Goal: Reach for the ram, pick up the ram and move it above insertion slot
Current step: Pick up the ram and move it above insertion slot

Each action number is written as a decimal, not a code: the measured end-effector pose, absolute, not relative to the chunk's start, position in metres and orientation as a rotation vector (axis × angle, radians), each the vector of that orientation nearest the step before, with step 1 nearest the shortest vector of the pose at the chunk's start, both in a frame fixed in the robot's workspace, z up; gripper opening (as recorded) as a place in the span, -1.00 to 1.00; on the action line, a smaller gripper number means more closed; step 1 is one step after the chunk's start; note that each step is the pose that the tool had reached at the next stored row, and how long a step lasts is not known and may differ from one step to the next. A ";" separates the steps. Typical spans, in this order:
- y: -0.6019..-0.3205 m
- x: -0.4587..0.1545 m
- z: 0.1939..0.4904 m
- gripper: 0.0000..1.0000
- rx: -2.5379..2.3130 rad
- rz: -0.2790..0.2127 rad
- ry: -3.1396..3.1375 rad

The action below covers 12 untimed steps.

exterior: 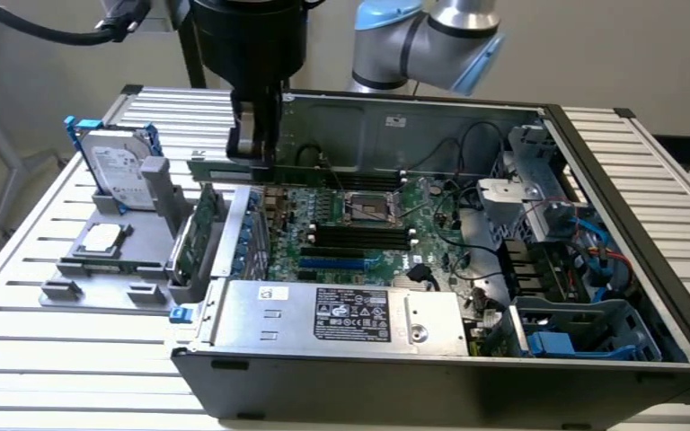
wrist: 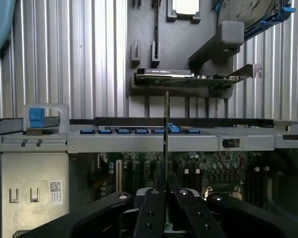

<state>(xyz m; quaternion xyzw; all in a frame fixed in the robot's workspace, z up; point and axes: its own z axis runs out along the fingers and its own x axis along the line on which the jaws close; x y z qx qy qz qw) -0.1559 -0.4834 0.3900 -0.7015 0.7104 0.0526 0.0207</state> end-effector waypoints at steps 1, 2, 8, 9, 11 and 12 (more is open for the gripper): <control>-0.483 -0.151 0.390 -0.73 -2.176 0.163 2.203; -0.483 -0.147 0.390 -0.73 -2.176 0.163 2.203; -0.483 -0.119 0.390 -0.73 -2.176 0.164 2.202; -0.483 -0.115 0.390 -0.73 -2.176 0.164 2.202; -0.482 -0.106 0.389 -0.73 -2.176 0.164 2.202; -0.481 -0.101 0.389 -0.73 -2.176 0.164 2.202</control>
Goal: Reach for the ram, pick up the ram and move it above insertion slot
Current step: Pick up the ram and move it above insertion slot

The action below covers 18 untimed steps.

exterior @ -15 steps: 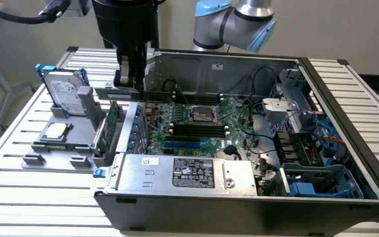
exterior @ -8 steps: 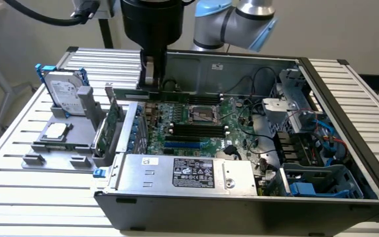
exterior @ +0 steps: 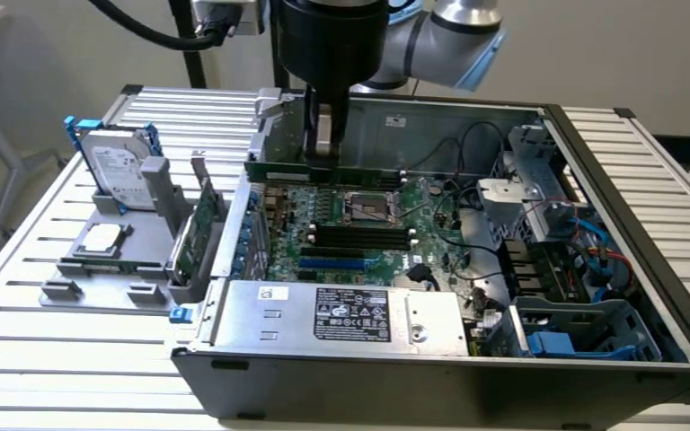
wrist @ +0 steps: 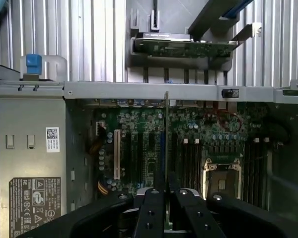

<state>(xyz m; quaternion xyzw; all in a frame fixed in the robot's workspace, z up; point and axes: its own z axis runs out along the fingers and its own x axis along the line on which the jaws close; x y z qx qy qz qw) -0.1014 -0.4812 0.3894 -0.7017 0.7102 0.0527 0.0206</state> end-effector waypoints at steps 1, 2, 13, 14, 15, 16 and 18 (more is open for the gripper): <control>-0.480 -0.096 0.389 -0.73 -2.176 0.164 2.202; -0.479 -0.092 0.389 -0.73 -2.176 0.164 2.202; -0.442 -0.065 0.386 -0.73 -2.178 0.159 2.205; -0.439 -0.063 0.386 -0.73 -2.179 0.158 2.205; -0.435 -0.061 0.386 -0.73 -2.179 0.157 2.206; -0.431 -0.059 0.385 -0.73 -2.180 0.156 2.206; -0.424 -0.056 0.384 -0.73 -2.182 0.150 2.209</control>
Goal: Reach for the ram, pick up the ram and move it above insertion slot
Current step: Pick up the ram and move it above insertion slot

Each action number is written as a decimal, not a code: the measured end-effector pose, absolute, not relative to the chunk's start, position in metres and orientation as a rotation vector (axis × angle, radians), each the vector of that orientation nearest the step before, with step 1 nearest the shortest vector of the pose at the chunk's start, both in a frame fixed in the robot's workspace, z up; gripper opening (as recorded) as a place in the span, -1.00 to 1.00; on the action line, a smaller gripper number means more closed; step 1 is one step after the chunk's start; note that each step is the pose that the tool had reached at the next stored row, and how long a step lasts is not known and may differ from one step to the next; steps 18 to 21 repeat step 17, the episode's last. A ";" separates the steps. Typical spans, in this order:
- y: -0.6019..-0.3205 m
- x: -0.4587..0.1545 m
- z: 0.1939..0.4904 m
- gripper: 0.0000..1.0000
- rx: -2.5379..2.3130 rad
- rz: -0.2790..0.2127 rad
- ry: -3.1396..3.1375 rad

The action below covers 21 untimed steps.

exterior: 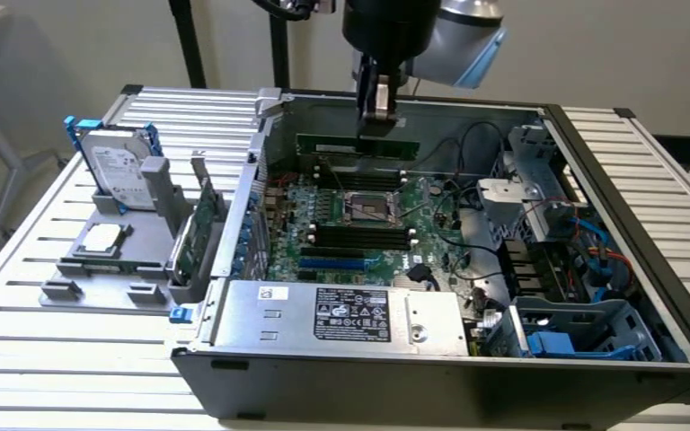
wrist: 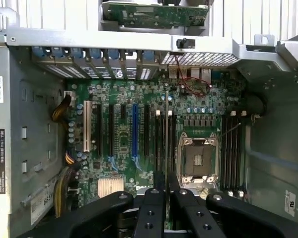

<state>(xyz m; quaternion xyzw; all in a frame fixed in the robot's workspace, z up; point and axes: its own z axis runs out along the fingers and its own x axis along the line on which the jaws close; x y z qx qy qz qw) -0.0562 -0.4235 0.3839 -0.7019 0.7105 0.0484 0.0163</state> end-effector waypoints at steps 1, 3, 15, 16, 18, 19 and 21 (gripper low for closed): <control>-0.420 -0.055 0.383 -0.73 -2.184 0.147 2.211; -0.412 -0.052 0.381 -0.73 -2.189 0.137 2.216; -0.402 -0.047 0.374 -0.73 -2.202 0.107 2.231; -0.402 -0.047 0.374 -0.73 -2.202 0.107 2.231; -0.402 -0.047 0.374 -0.73 -2.202 0.107 2.231; -0.402 -0.047 0.374 -0.73 -2.202 0.107 2.231; -0.402 -0.047 0.374 -0.73 -2.202 0.107 2.231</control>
